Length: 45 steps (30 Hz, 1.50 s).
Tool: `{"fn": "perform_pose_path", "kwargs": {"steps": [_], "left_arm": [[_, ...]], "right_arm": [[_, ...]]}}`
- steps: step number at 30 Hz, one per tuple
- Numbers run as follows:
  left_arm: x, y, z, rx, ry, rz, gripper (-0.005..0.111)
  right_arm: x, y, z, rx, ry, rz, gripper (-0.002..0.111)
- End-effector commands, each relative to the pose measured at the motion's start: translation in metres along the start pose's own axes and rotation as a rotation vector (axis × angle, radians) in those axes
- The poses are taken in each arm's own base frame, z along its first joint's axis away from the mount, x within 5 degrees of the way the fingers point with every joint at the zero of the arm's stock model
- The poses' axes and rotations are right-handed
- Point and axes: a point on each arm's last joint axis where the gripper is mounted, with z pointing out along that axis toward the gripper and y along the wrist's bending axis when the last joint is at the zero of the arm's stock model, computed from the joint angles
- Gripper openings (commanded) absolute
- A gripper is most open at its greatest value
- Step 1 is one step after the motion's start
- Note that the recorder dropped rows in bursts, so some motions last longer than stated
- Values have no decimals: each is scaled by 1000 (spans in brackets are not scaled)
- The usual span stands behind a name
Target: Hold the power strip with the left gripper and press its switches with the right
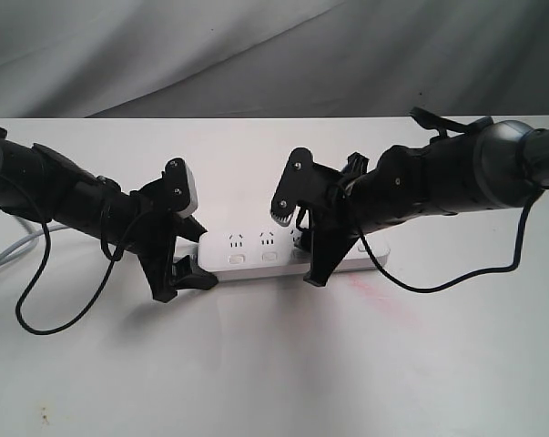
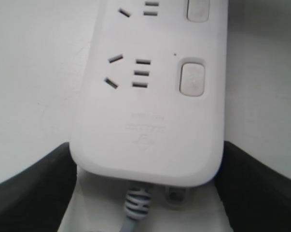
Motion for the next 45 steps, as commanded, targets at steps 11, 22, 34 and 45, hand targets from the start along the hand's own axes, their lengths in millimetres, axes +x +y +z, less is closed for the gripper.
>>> {"fn": "perform_pose_path", "kwargs": {"steps": [11,22,34,45], "left_arm": [[-2,-1,1,1,0,11,60],[-2,-1,1,1,0,11,60],[-2,-1,1,1,0,11,60],[-2,-1,1,1,0,11,60]], "right_arm": [[13,18,13,-122,84,-12,53],[15,26,19,-156,101,-5,53],[15,27,19,-167,107,-4,53],[6,19,7,-125,68,2,53]]}}
